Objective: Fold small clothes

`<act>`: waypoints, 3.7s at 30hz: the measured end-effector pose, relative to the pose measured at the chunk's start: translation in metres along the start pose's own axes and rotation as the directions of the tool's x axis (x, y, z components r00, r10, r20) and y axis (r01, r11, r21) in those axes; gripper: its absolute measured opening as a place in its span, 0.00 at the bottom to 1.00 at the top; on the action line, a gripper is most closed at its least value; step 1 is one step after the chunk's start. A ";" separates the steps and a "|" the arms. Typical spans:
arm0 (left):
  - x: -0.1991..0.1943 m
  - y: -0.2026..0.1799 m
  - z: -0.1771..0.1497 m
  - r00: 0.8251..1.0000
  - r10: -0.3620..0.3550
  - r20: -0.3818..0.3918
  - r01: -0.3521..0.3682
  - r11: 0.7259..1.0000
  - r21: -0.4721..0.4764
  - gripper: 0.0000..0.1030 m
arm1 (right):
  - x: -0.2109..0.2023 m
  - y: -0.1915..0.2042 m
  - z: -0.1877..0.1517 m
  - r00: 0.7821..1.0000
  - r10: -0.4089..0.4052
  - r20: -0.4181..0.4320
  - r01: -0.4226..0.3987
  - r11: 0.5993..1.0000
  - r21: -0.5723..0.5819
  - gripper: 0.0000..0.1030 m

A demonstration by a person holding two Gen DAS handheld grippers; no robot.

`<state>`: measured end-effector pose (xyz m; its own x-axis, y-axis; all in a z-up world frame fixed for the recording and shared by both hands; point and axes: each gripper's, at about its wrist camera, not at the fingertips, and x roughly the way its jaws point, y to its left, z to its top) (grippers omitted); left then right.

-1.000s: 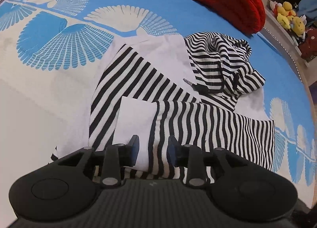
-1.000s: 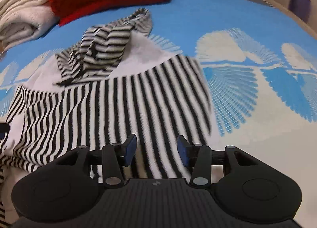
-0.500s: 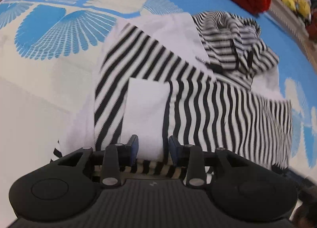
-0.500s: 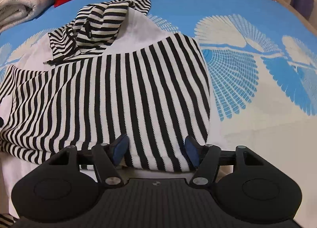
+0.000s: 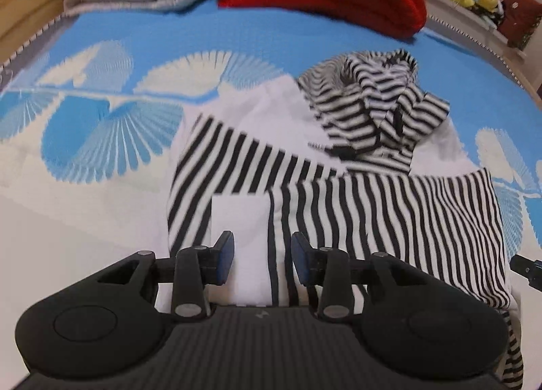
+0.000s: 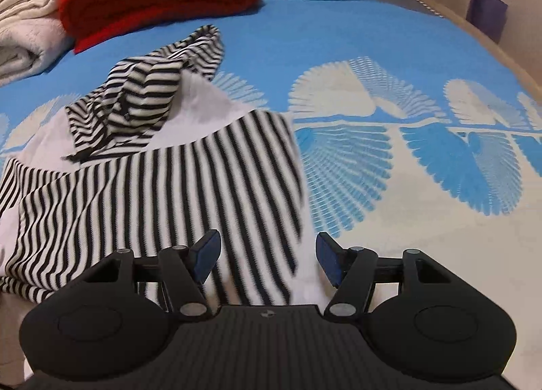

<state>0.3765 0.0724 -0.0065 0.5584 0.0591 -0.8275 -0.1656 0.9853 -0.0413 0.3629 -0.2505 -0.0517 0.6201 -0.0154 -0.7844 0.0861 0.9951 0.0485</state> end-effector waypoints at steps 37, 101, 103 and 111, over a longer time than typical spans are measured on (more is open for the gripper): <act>0.242 -0.170 0.284 0.988 -0.118 0.102 0.093 0.971 0.220 0.22 | 0.011 -0.048 0.002 0.987 -0.159 -0.028 0.156 0.984 -0.087 0.61; 0.007 0.040 0.016 0.940 -0.340 0.018 0.319 0.861 -0.397 0.03 | -0.011 -0.016 0.010 0.879 0.443 0.178 -0.475 0.780 0.408 0.01; -0.024 0.055 0.030 0.904 -0.366 0.222 0.423 0.837 -0.348 0.03 | -0.037 -0.031 0.015 0.818 0.443 0.367 -0.570 0.708 0.416 0.01; 0.035 0.091 -0.003 0.933 -0.296 -0.203 0.172 0.865 -0.472 0.06 | -0.006 -0.025 -0.002 0.918 0.397 0.000 -0.361 0.834 0.417 0.02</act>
<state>0.3787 0.1641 -0.0414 0.4053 -0.2693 -0.8736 -0.4310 0.7864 -0.4424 0.3551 -0.2748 -0.0493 0.6036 0.3813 -0.7002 0.1727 0.7949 0.5817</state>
